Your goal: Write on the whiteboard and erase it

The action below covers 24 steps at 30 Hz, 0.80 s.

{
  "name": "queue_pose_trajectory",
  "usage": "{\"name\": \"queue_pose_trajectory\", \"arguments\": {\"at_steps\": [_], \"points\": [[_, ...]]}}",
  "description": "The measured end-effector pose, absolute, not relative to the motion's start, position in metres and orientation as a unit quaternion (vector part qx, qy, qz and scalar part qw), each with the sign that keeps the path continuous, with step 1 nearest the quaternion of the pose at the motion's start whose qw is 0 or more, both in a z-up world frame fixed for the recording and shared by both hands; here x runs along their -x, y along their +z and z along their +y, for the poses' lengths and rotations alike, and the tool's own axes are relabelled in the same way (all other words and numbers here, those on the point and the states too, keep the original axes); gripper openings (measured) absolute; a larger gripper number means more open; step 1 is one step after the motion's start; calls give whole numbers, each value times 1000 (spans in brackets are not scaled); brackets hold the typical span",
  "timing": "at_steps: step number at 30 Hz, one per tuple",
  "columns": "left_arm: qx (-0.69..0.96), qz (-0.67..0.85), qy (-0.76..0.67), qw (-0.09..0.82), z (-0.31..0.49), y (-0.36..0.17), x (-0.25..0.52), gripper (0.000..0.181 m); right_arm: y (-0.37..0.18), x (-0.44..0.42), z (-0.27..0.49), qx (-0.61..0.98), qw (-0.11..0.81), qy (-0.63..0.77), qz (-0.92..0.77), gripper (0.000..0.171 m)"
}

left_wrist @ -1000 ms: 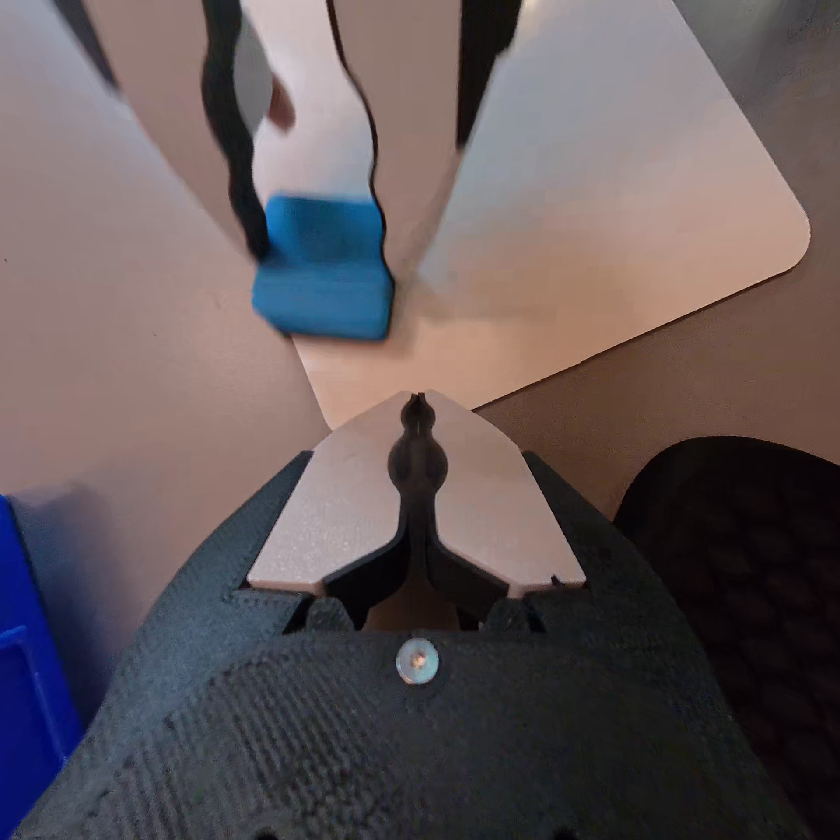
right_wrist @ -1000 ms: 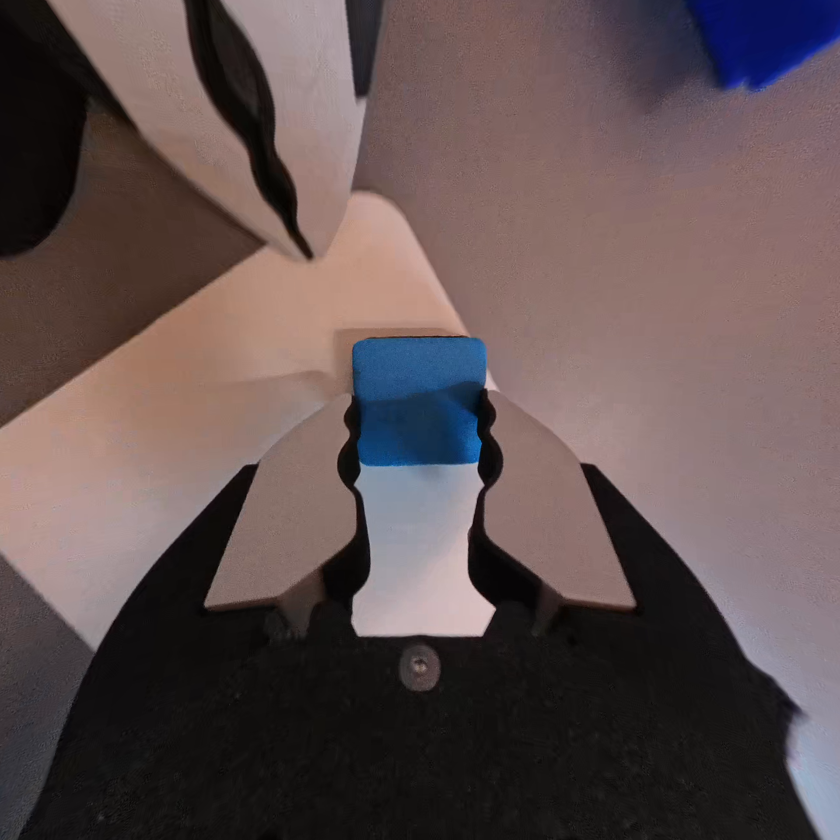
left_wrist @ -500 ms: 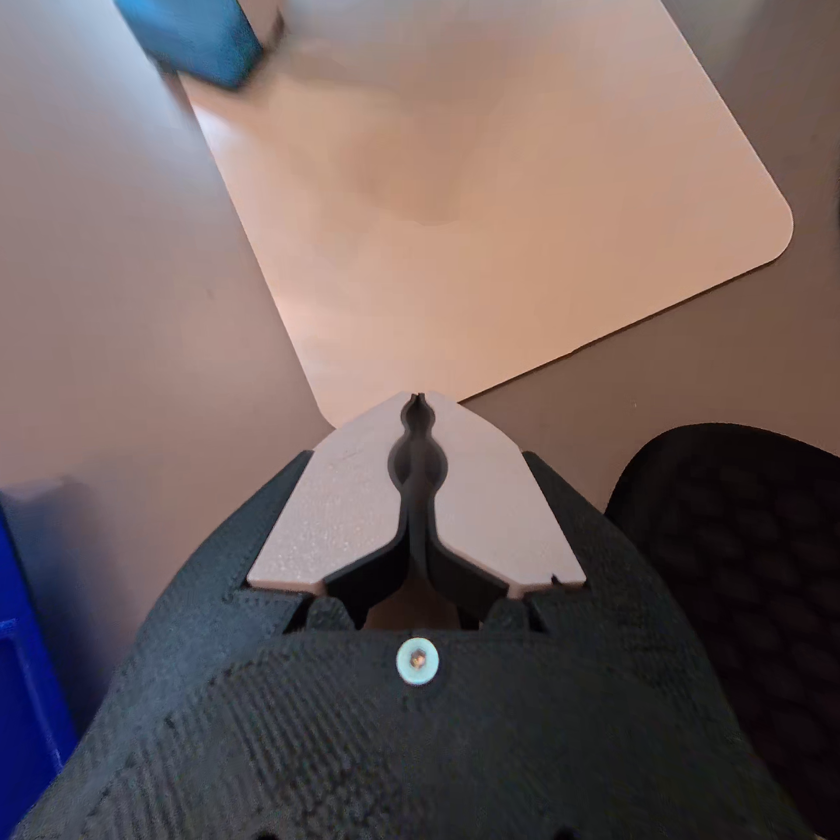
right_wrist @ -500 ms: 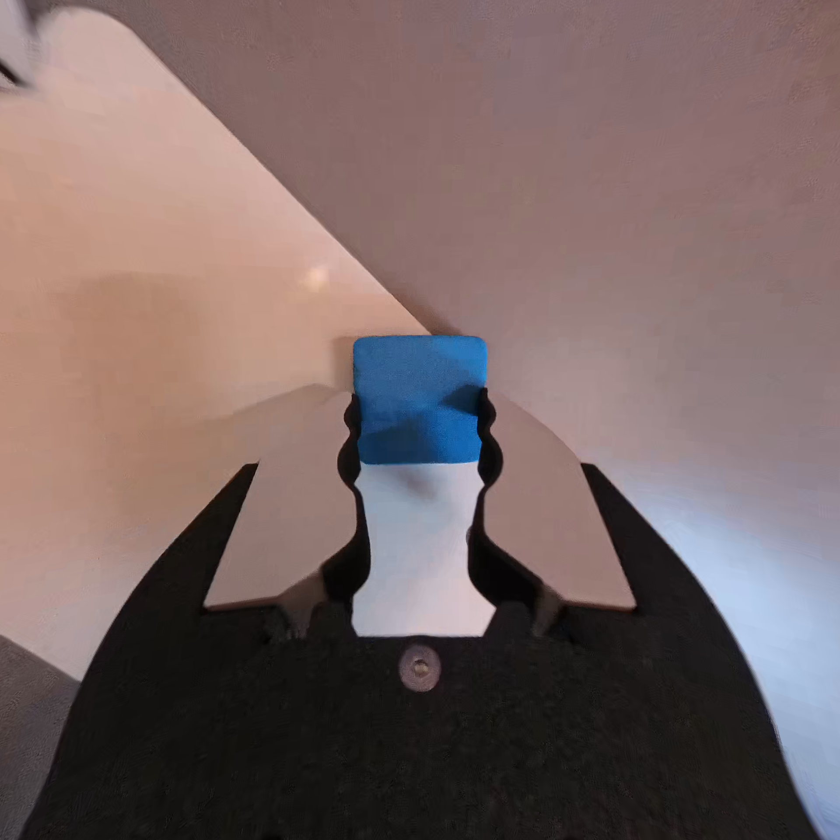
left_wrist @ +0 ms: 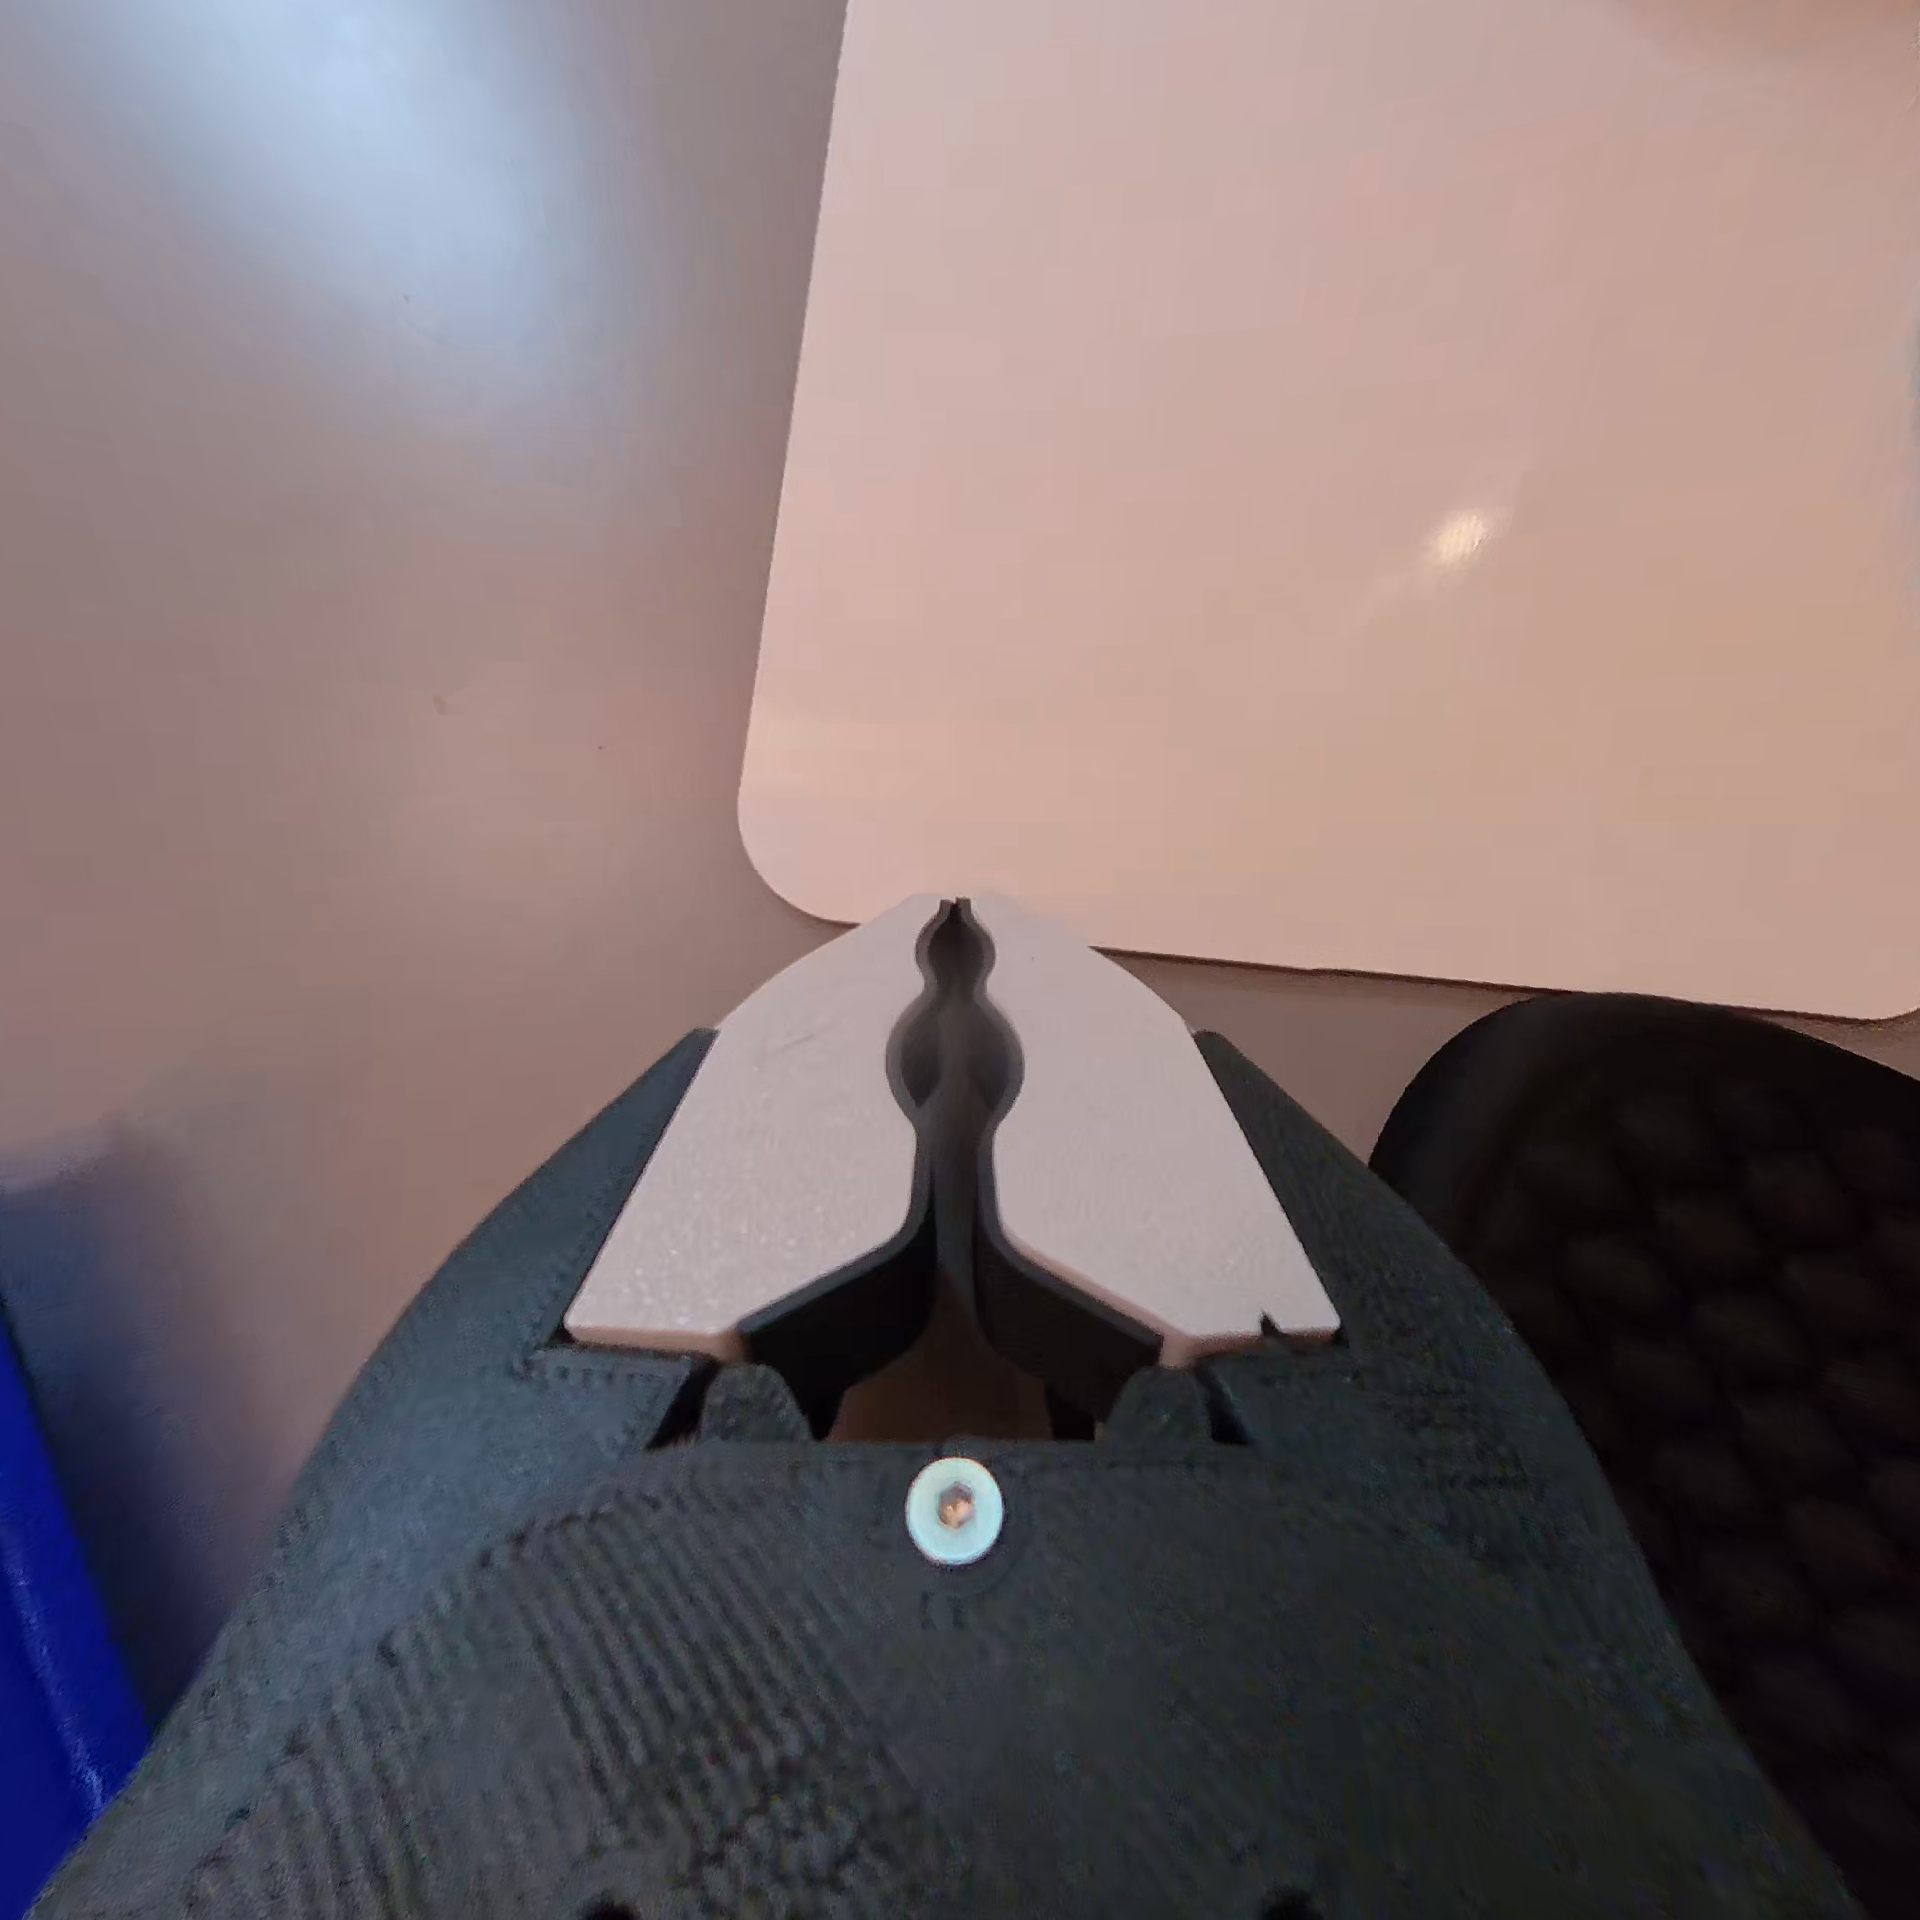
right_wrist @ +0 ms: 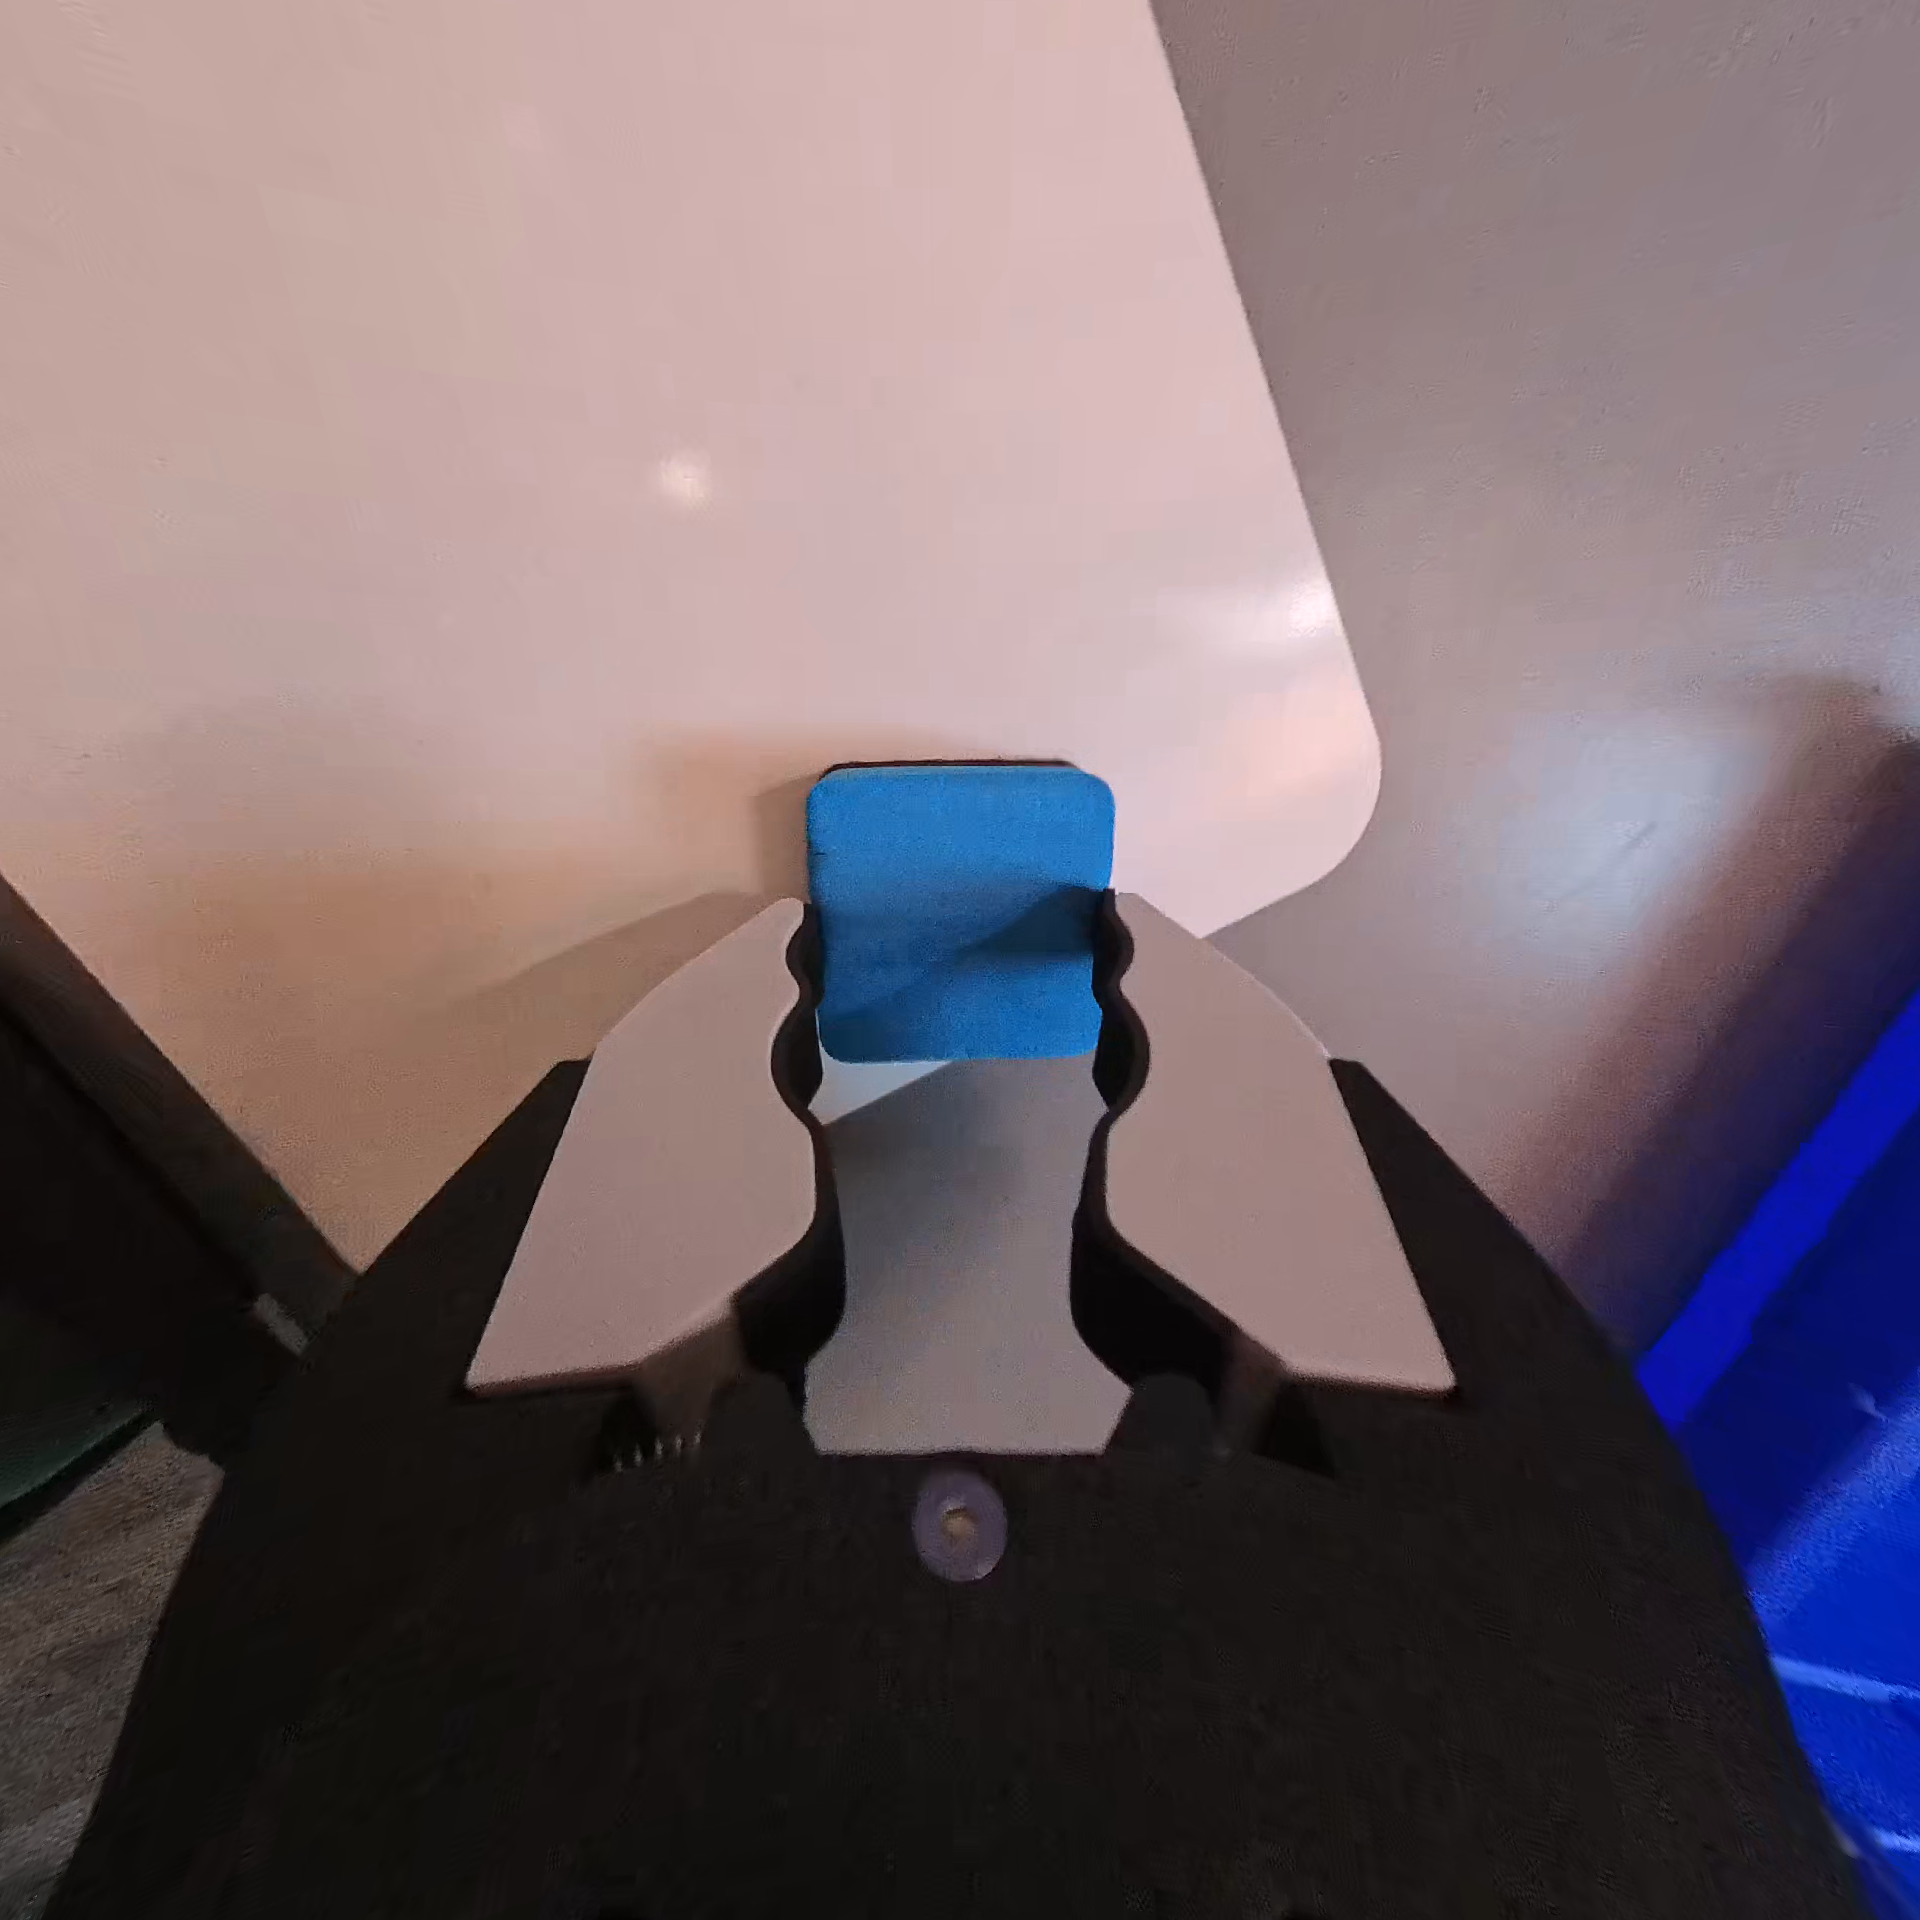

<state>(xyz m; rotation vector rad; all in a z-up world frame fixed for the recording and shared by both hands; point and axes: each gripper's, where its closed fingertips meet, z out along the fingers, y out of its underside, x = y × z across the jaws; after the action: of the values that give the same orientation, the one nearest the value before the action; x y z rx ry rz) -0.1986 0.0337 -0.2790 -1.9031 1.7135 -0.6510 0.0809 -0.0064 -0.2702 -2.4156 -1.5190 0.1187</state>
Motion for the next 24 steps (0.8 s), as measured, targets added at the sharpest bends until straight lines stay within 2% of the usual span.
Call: {"name": "queue_pose_trajectory", "arguments": {"at_steps": [6,16,20,24], "points": [[698,629,-239,246,32,-279,197,1,-270,-47,28,818,156,63,-551,51],[697,628,-240,249,32,-279,195,1,-271,151,62,686,178,147,-690,51],[697,628,-239,250,32,-279,196,1,-271,127,65,693,156,127,-692,51],[696,629,-241,250,32,-279,196,1,-271,39,66,750,144,85,-640,51]]}}
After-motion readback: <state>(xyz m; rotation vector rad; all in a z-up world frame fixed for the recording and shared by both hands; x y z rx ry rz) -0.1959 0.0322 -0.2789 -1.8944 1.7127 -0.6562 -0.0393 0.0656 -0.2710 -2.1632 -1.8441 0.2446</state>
